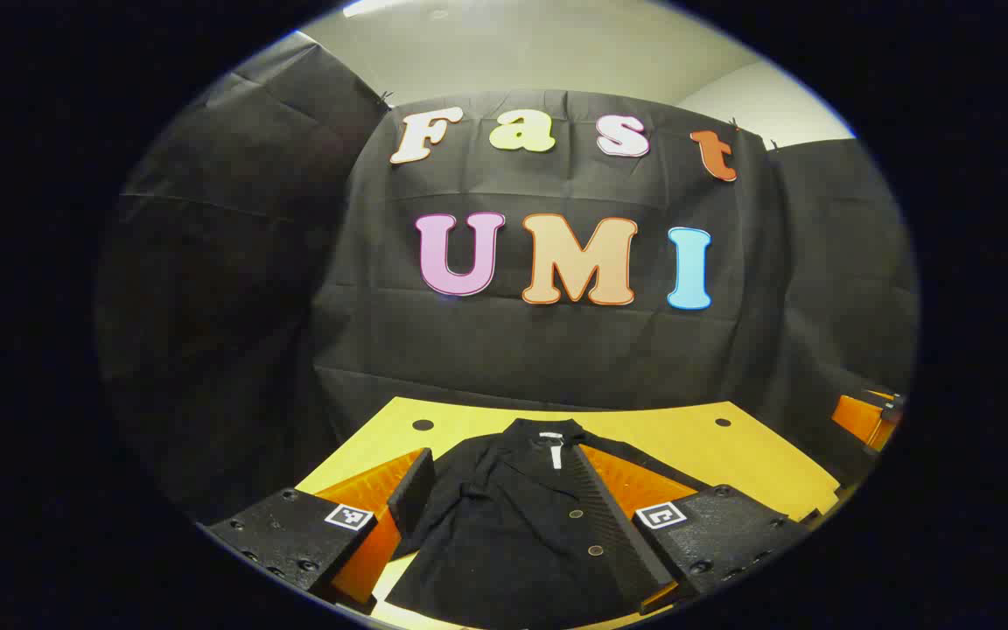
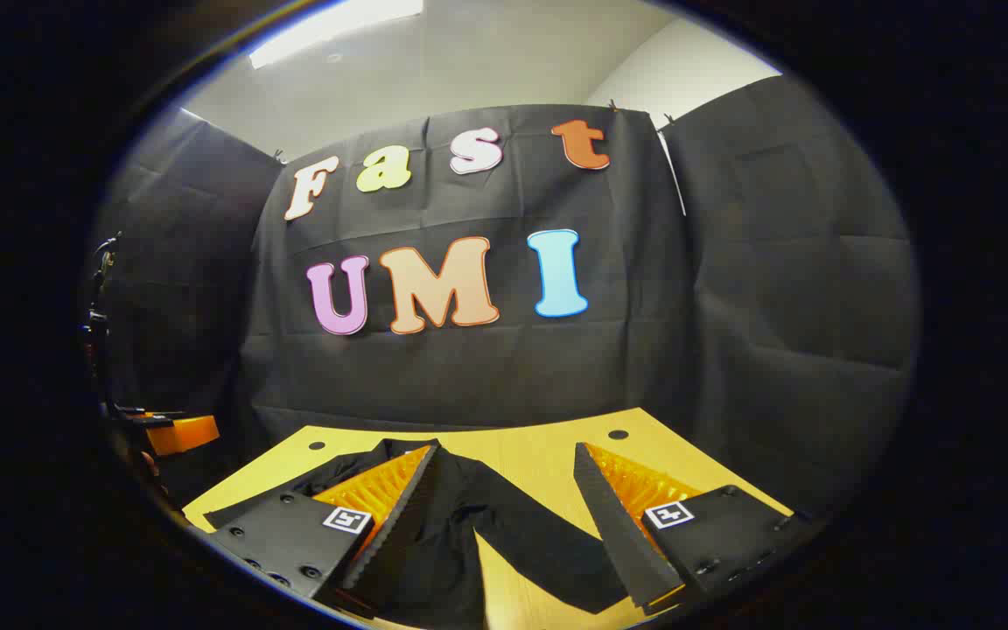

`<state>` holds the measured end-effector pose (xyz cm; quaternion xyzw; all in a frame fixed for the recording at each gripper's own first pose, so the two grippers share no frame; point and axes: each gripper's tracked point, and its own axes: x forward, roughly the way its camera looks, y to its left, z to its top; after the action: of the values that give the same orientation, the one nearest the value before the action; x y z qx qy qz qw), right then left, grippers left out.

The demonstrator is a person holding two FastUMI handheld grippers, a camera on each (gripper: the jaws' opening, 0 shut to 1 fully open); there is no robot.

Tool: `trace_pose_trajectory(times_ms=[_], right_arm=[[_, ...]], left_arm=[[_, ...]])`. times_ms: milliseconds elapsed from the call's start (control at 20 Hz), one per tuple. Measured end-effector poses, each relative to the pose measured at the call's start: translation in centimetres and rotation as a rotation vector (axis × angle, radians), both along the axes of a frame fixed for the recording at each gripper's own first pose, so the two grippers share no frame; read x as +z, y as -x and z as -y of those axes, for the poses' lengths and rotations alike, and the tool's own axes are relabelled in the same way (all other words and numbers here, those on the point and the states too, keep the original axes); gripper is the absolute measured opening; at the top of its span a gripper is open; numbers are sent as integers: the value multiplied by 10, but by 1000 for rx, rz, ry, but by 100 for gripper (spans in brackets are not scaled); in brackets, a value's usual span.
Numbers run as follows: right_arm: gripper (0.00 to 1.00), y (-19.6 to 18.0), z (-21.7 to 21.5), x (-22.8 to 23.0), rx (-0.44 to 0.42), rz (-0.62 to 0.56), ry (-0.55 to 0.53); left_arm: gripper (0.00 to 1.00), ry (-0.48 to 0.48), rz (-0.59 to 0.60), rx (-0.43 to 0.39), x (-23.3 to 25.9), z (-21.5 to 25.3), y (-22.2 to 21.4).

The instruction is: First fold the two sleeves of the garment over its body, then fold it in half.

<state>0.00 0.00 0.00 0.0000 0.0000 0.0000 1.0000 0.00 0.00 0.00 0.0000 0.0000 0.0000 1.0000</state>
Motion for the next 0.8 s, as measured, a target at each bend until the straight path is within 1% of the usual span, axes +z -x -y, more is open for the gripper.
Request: trace_pose_trajectory(times_ms=[50, 100, 150, 250, 350, 400, 450, 500, 550, 650, 750, 800], right_arm=[[97, 1, 0, -3, -11, -10, 8], [94, 3, 1, -3, -28, -9, 16], [97, 4, 2, -1, -42, -6, 19], [97, 4, 1, 0, -53, -5, 4], [97, 1, 0, 0, -61, -5, -8], [94, -1, 1, -1, -68, -5, -12], [94, -2, 2, 0, -73, -4, -17], [94, -3, 3, -2, -75, -8, -21], [97, -5, 3, -4, -77, -17, -20], [97, -8, 3, -7, -77, -31, -9], [97, -13, 0, -6, -67, -37, -2], [94, -14, -1, -5, -60, -37, 1]], left_arm=[[93, -6, -7, 4, -3, -6, -2], [93, -5, -14, 1, -6, -8, -4], [93, 4, -21, -3, -8, -10, -7], [94, 31, -31, -18, -12, -12, -14], [93, 40, -43, -3, -19, -22, -19], [93, 44, -47, 6, -21, -25, -22], [93, 49, -42, 16, -20, -29, -23], [93, 53, -39, 28, -21, -33, -23], [93, 52, -41, 38, -23, -35, -23], [93, 37, -45, 54, -27, -39, -25], [93, 32, -47, 58, -26, -38, -28], [93, 36, -43, 60, -24, -37, -28]])
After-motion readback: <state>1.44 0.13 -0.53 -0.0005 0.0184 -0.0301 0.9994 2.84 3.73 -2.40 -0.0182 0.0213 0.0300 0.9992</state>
